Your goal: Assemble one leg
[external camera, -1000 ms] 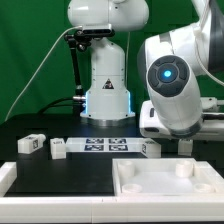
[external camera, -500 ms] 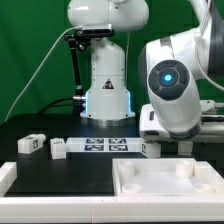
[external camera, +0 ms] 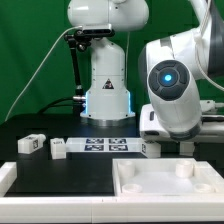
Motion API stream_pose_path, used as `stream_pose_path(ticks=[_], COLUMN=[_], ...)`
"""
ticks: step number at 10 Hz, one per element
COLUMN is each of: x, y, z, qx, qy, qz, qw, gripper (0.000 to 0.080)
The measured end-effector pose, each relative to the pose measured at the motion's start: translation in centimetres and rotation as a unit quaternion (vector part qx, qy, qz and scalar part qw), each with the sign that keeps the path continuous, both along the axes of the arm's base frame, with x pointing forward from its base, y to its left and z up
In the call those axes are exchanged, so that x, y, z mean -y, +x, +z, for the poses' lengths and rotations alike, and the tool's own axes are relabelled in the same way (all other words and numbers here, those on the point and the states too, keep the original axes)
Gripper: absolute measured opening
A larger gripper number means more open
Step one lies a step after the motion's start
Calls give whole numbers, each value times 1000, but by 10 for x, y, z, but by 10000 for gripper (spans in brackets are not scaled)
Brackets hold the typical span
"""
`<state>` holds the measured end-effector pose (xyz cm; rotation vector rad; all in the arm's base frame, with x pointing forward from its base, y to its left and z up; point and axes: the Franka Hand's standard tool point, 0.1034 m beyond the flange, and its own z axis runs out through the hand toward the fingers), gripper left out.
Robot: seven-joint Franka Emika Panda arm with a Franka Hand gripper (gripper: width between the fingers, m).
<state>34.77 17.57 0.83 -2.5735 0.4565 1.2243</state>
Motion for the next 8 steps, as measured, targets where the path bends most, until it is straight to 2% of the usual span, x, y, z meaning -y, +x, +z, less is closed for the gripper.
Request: stream_pose_path(ticks=[4, 5, 7, 8], x=[1, 7, 21, 24], y=[1, 9, 29, 34], z=[1, 20, 60, 68], qx=[-1, -13, 6, 4], qy=[0, 8, 8, 11], qz=[0, 2, 21, 20], qw=[1000, 1000, 1000, 1000], gripper=[284, 285, 285, 285])
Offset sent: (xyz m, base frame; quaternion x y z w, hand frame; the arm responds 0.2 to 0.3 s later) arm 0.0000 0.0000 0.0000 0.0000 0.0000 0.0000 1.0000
